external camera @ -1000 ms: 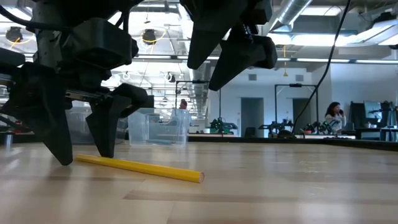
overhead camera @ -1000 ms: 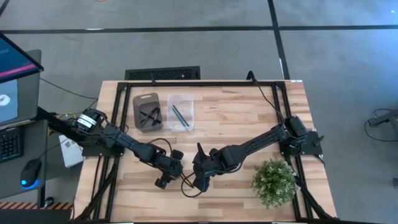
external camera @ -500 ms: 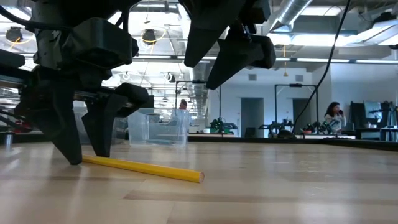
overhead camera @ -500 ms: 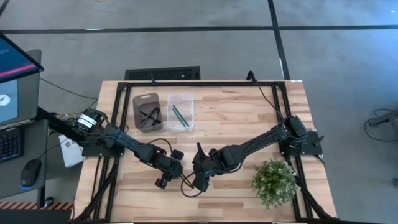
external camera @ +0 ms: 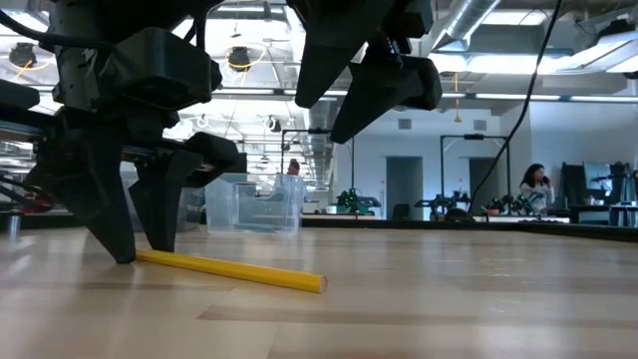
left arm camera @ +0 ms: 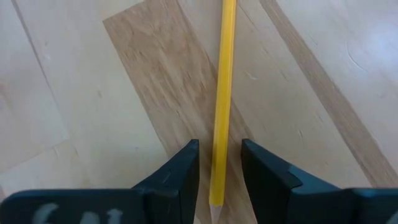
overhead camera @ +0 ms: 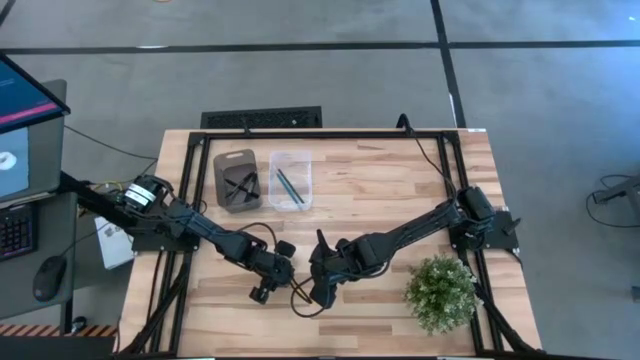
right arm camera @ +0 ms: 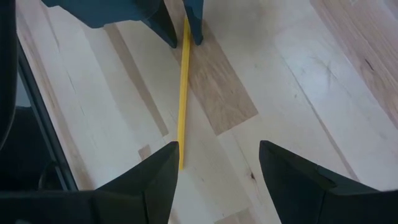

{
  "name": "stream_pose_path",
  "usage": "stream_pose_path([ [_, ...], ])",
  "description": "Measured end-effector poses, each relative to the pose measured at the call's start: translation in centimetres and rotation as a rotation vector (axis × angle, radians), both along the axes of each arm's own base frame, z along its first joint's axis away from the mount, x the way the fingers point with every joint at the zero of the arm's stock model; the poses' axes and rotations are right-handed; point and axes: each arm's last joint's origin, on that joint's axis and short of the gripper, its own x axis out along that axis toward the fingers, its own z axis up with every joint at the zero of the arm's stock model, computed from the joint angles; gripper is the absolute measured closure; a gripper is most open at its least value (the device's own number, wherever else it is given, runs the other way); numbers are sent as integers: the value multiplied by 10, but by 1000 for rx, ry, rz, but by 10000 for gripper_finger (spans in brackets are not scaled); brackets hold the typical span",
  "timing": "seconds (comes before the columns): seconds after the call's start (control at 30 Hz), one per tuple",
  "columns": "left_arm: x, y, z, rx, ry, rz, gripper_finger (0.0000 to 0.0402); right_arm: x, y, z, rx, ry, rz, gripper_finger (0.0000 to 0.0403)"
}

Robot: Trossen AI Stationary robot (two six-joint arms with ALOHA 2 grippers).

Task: Sort pens & pencils
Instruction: Put the yellow pencil into the transparent bin

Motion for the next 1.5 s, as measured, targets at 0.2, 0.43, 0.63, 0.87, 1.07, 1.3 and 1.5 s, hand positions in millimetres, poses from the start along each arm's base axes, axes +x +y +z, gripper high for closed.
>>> stream_pose_path([
  [0.2,0,0,0,2,-5,-1,311,0,0,0,0,0,1,159],
  [0.43,1,0,0,3,-15,1,353,0,0,0,-4,0,7,159],
  [0.63,1,0,0,7,-19,-1,394,0,0,0,-4,0,7,159],
  [0.87,1,0,0,12,-22,-9,389,0,0,0,-4,0,7,159],
  [1.07,1,0,0,5,-19,-18,396,0,0,0,-4,0,7,159],
  [1.3,1,0,0,5,-19,-18,396,0,0,0,-4,0,7,159],
  [1.5,1,0,0,5,-19,-18,398,0,0,0,-4,0,7,159],
])
